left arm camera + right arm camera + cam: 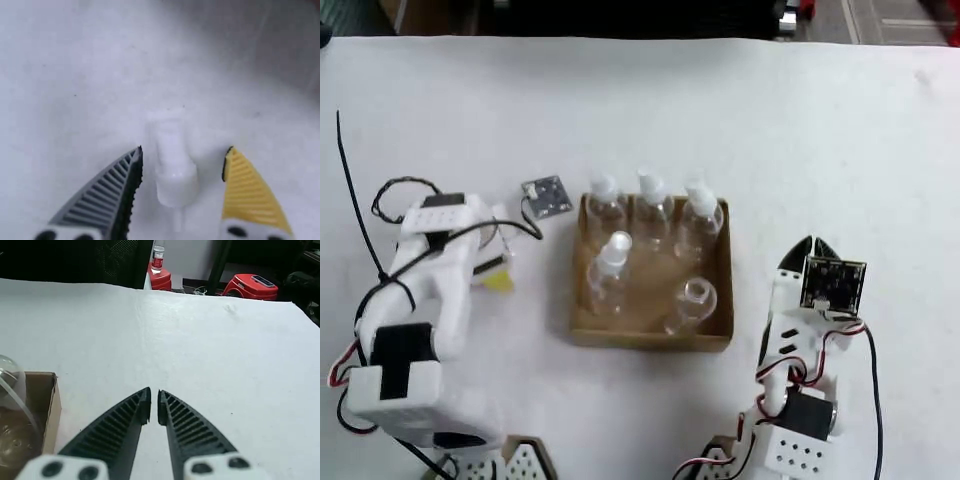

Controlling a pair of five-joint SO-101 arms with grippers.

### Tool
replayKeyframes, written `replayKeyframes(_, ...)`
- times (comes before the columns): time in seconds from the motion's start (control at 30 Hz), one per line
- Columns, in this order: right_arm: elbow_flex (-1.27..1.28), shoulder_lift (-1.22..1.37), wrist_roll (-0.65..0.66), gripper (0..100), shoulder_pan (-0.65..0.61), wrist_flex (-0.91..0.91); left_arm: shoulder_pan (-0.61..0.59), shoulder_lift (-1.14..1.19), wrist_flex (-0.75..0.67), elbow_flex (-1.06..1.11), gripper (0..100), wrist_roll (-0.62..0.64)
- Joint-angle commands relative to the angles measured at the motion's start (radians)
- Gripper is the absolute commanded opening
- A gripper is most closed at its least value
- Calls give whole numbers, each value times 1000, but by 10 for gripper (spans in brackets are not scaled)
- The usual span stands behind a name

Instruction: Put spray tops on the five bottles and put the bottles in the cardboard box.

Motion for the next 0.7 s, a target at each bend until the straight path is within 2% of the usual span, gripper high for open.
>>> replayKeyframes(0.0,8,-2,12,17,-8,2,10,4,-9,-71,245,-12)
replayKeyframes(0.2,8,-2,12,17,-8,2,41,-2,9,-77,244,41)
replayKeyframes(0.4,8,-2,12,17,-8,2,81,5,9,-68,242,43)
replayKeyframes(0.47,8,-2,12,17,-8,2,82,5,9,-68,205,43)
replayKeyframes(0.6,8,-2,12,17,-8,2,73,5,12,-68,63,38)
replayKeyframes(0.67,8,-2,12,17,-8,2,61,5,35,-74,44,35)
